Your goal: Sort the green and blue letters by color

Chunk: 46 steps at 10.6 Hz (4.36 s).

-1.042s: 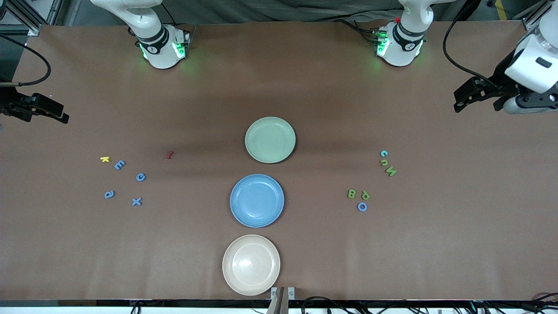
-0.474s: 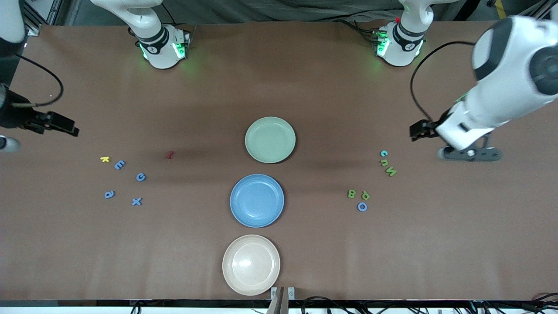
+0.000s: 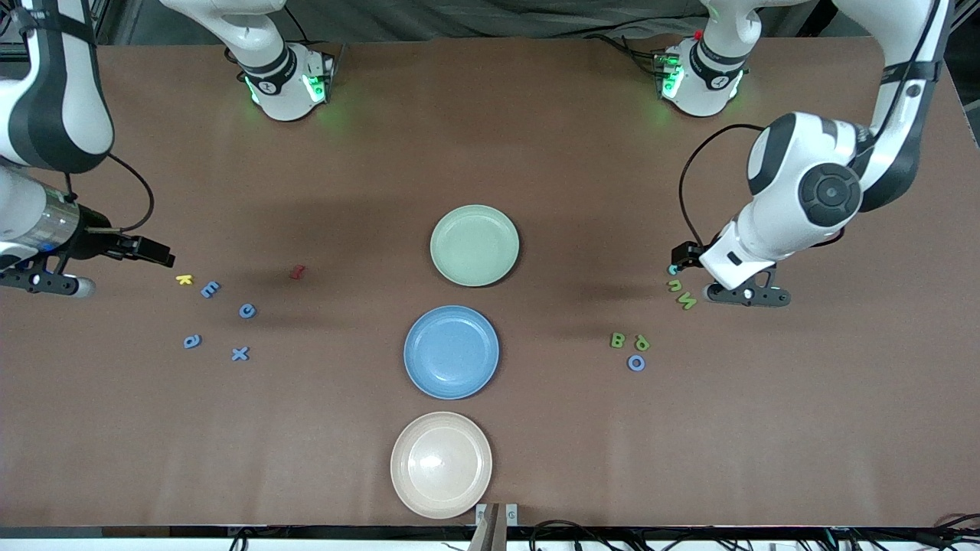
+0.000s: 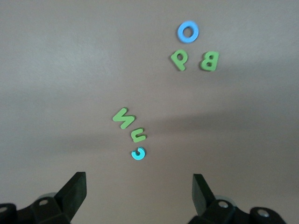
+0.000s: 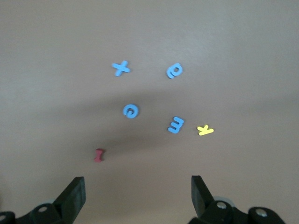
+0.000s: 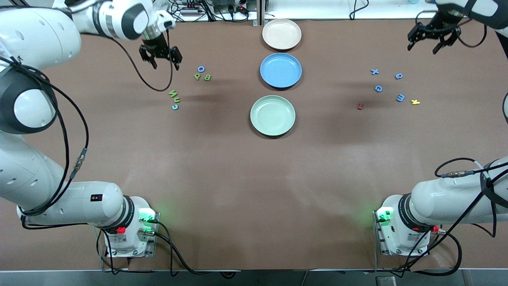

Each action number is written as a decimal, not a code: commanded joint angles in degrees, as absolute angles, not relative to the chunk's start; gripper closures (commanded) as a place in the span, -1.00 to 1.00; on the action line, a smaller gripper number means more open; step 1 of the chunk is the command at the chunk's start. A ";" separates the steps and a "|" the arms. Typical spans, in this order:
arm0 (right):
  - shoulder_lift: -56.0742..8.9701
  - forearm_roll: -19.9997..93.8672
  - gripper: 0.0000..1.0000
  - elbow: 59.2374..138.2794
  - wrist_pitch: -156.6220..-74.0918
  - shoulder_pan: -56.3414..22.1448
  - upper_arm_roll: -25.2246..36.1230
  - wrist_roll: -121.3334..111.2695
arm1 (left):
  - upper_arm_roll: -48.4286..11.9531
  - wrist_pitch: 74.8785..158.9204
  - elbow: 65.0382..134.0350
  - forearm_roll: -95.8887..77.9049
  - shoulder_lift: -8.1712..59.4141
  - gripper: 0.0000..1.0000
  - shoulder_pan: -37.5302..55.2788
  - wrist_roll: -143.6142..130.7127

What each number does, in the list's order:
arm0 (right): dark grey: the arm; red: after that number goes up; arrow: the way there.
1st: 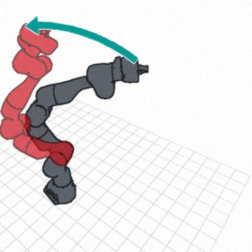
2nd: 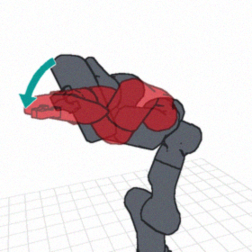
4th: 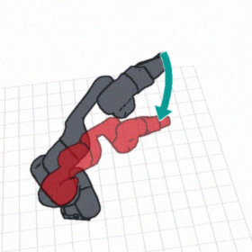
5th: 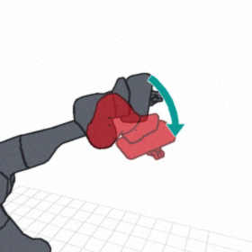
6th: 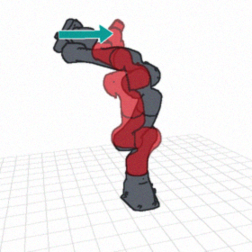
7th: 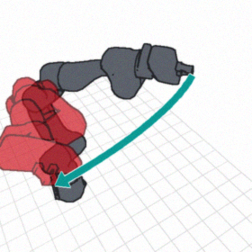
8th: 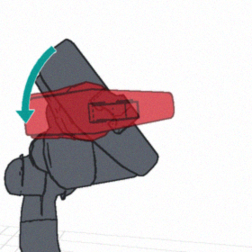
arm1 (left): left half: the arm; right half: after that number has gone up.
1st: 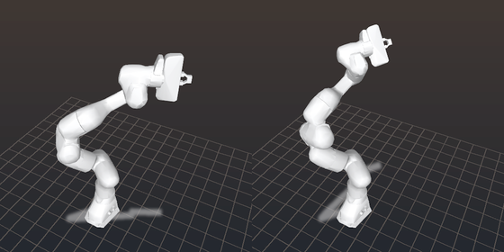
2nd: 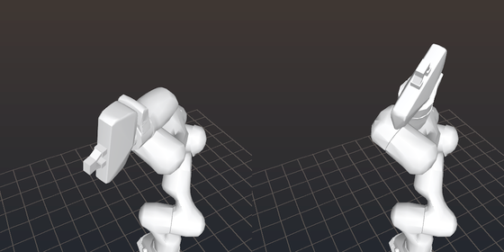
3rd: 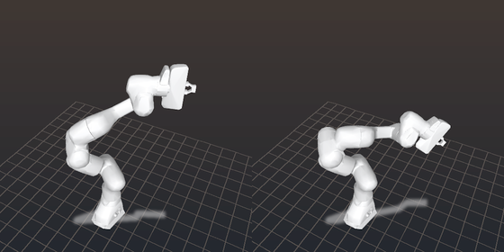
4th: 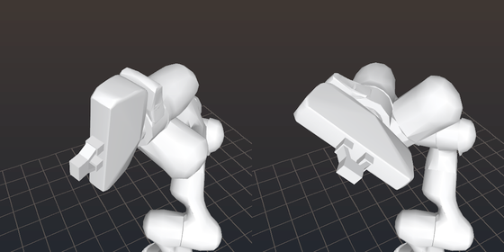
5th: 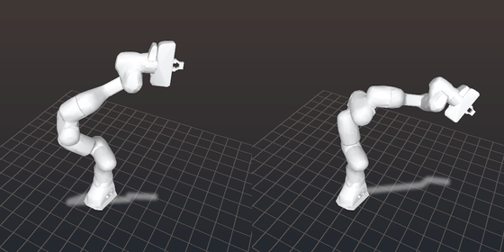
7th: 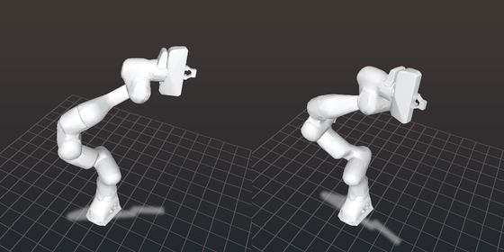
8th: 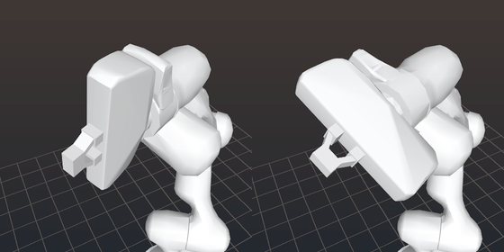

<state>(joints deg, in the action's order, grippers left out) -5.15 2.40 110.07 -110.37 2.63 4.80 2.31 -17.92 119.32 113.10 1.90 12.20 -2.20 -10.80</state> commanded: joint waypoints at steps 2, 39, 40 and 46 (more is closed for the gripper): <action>-8.59 3.60 -1.00 120.14 -124.78 5.71 4.83 17.00 | -18.19 133.56 124.69 2.90 13.00 -0.97 -3.95 -13.88; -25.32 -1.58 0.57 128.15 -152.41 6.33 5.71 34.01 | -26.35 143.88 117.35 14.50 25.93 1.00 3.42 -49.28; -24.53 -1.58 0.68 128.06 -151.62 6.07 5.71 33.14 | -27.85 143.88 116.12 14.59 26.36 1.00 4.99 -52.61; -19.69 -1.58 0.90 118.42 -133.99 2.74 4.14 32.79 | -28.48 143.88 105.58 14.59 33.82 1.00 20.72 -70.64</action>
